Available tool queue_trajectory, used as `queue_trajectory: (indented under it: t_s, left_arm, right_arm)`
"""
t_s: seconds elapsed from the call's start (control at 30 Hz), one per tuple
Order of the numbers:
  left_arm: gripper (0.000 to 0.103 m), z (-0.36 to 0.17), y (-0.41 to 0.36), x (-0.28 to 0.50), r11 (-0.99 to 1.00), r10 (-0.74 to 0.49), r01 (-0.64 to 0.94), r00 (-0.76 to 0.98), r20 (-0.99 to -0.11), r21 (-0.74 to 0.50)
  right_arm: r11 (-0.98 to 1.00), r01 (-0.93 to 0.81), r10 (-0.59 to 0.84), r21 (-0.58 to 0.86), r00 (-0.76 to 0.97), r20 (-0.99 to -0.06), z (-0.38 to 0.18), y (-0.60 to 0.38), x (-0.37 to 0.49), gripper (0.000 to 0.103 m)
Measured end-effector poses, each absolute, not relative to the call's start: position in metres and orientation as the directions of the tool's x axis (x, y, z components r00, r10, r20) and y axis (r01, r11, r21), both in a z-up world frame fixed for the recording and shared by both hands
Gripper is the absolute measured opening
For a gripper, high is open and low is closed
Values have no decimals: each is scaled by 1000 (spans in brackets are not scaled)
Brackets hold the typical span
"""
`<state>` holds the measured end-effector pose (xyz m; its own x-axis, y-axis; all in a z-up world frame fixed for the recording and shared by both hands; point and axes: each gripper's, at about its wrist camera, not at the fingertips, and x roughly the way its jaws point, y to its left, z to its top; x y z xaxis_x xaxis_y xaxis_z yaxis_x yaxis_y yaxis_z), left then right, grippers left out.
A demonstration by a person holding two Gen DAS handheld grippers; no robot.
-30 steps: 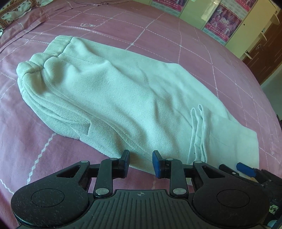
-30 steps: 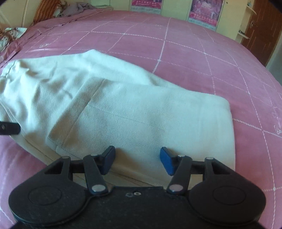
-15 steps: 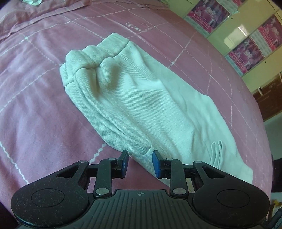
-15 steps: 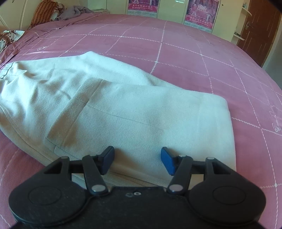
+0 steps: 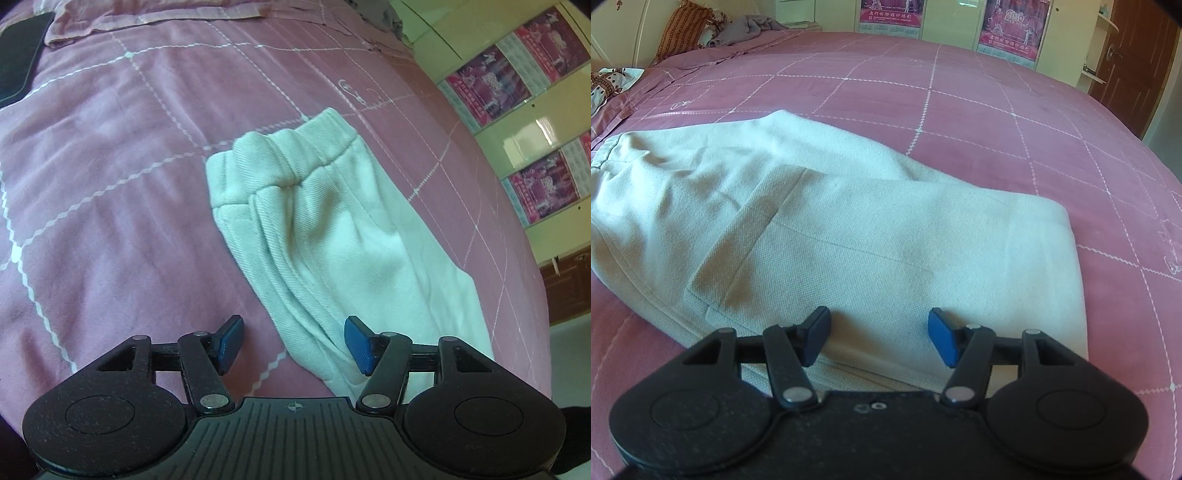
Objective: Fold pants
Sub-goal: 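Move the left gripper to the waistband end of the white pants, then grasp the waistband with the left gripper and lift it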
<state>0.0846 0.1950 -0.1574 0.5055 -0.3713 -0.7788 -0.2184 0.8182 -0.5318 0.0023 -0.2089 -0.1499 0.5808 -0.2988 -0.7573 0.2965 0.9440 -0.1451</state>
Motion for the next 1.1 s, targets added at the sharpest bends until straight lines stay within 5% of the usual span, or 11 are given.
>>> queue_trajectory:
  t_s: [0.3,0.47,0.7,0.97,1.1]
  left_arm:
    - [58,-193,209,108,658,-455,-303,569,-685,-689]
    - [26,-221,201,125,564,-462,-362,607,-647,-742]
    - [18,-226,187,135,531,-472,-357,629,-618,-768]
    - [17,-154,145,144,715,-474,-74,680,-560,-695]
    - [18,-102,92,138,789,-519,163,693,-500,-593]
  right_arm:
    - [943,299,-301,-146,582,-755,-151,-208,2,59]
    - [943,299,-301,-146,576,-760,-150,-209,4,59]
    - [943,301,-299,-145,569,-766,-150,-209,6,60]
    - [940,307,-317,-150,620,-718,-123,-208,8,60]
    - [952,245,-293,-184,549,-783,-152,-204,14,63]
